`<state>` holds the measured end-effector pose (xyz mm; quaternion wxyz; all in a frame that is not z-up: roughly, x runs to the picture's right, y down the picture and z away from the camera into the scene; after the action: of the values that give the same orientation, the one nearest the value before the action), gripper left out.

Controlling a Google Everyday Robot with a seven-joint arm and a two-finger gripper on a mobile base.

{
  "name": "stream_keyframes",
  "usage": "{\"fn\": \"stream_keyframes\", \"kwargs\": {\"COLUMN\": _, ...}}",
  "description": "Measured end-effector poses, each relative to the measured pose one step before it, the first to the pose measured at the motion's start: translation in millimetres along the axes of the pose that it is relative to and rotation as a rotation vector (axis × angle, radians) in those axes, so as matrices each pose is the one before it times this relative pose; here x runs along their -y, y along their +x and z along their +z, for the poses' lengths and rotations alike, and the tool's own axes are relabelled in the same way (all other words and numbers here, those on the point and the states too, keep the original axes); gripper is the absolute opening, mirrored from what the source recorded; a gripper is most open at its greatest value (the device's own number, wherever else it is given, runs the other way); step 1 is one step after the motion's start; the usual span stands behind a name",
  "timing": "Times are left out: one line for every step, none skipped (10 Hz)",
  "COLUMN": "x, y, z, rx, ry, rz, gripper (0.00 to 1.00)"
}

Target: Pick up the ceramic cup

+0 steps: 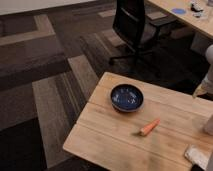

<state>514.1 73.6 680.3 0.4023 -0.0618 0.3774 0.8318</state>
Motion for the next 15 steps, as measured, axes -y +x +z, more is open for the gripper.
{"fn": "stream_keyframes", "kwargs": {"x": 2.16, "y": -2.35, "z": 9.49, "rx": -0.00947, "ry": -0.00771, "rz": 0.00456, "gripper": 0.65}}
{"fn": "stream_keyframes", "kwargs": {"x": 3.55, "y": -3.02, "z": 12.67, "rx": -0.0118, "ry": -0.00933, "rz": 0.00953, "gripper": 0.65}}
{"fn": "stream_keyframes", "kwargs": {"x": 5.39, "y": -1.3, "z": 14.07, "rx": -0.01521, "ry": -0.00383, "rz": 0.01692, "gripper": 0.65}}
{"fn": "stream_keyframes", "kwargs": {"x": 4.55, "y": 0.28, "z": 9.55, "rx": -0.01328, "ry": -0.00089, "rz": 0.01377, "gripper": 0.65}}
{"fn": "stream_keyframes", "kwargs": {"x": 1.96, "y": -0.58, "z": 9.13, "rx": -0.0112, "ry": -0.00529, "rz": 0.01103, "gripper": 0.65}}
{"fn": "stream_keyframes", "kwargs": {"x": 1.43, "y": -1.16, "z": 7.31, "rx": -0.00706, "ry": -0.00945, "rz": 0.00599, "gripper": 0.65}}
{"fn": "stream_keyframes", "kwargs": {"x": 1.97, "y": -2.73, "z": 5.38, "rx": 0.00678, "ry": 0.0018, "rz": -0.00911, "gripper": 0.65}}
{"fn": "stream_keyframes", "kwargs": {"x": 4.0, "y": -0.68, "z": 12.14, "rx": 0.01631, "ry": 0.01406, "rz": -0.05347, "gripper": 0.65}}
{"fn": "stream_keyframes", "kwargs": {"x": 2.55, "y": 2.63, "z": 7.56, "rx": 0.00045, "ry": 0.01434, "rz": -0.03783, "gripper": 0.65}}
{"fn": "stream_keyframes", "kwargs": {"x": 3.06, "y": 4.12, "z": 7.43, "rx": -0.00605, "ry": 0.0125, "rz": -0.03412, "gripper": 0.65}}
{"fn": "stream_keyframes", "kwargs": {"x": 1.51, "y": 2.74, "z": 5.71, "rx": -0.00599, "ry": 0.01143, "rz": -0.01878, "gripper": 0.51}}
{"fn": "stream_keyframes", "kwargs": {"x": -0.39, "y": -2.31, "z": -2.78, "rx": 0.00909, "ry": 0.0072, "rz": -0.00099, "gripper": 0.37}}
{"fn": "stream_keyframes", "kwargs": {"x": -2.3, "y": -6.37, "z": -12.76, "rx": 0.02307, "ry": 0.00436, "rz": 0.02114, "gripper": 0.21}}
{"fn": "stream_keyframes", "kwargs": {"x": -3.21, "y": -5.39, "z": -19.86, "rx": 0.02212, "ry": 0.00926, "rz": 0.02514, "gripper": 0.04}}
{"fn": "stream_keyframes", "kwargs": {"x": -0.99, "y": -2.08, "z": -28.77, "rx": 0.01222, "ry": 0.01649, "rz": 0.0361, "gripper": 0.0}}
